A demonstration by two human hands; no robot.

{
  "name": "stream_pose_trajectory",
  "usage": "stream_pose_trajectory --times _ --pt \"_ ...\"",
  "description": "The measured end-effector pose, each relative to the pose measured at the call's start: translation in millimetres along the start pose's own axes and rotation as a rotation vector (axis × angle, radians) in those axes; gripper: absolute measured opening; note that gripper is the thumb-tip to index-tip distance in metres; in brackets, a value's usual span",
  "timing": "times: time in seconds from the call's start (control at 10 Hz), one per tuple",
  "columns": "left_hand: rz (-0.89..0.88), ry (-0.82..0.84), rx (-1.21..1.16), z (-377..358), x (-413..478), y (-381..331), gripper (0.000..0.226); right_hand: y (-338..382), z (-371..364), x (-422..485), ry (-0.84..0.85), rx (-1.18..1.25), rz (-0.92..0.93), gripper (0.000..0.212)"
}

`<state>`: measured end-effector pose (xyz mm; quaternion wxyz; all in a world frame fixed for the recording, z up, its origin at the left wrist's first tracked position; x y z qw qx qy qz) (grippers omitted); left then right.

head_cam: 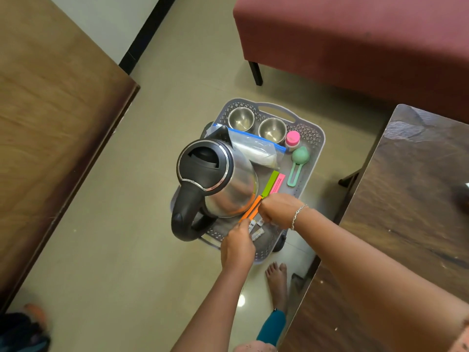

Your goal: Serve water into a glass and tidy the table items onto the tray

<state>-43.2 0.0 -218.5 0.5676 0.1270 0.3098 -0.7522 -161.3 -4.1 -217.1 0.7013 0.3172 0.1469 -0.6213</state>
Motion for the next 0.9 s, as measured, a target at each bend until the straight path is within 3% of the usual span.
stream_pose_trajectory --times 0.1,0.2,0.5,0.6,0.8,0.9 --pt "-0.003 -0.027 -0.012 -1 -1 -2 0.042 -11 -2 2 -0.003 -0.023 -0.078 0.017" --pt "-0.009 -0.03 -0.016 -1 -2 -1 0.042 -10 -1 2 0.014 0.038 -0.061 0.01" --pt "-0.048 -0.046 -0.022 -3 -2 -4 0.039 -4 -2 1 -0.043 0.165 -0.002 0.026" --pt "-0.068 -0.049 -0.027 -3 -4 -4 0.038 -7 2 -7 -0.129 0.14 -0.024 0.029" --pt "-0.104 -0.074 0.014 2 -15 -14 0.035 -26 13 -60 -0.627 0.035 -0.13 0.038" --pt "-0.15 -0.18 0.022 10 -36 -23 0.033 -34 2 -104 -0.752 0.054 -0.195 0.04"
Point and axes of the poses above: each hand's wrist, its own x-axis towards the middle knuckle, its own z-axis out of the back of the hand, y = z × x, the point moved 6 cm from there along x, towards the middle knuckle, and after that the axes turned 5 degrees about -x, right-handed, at the moved point
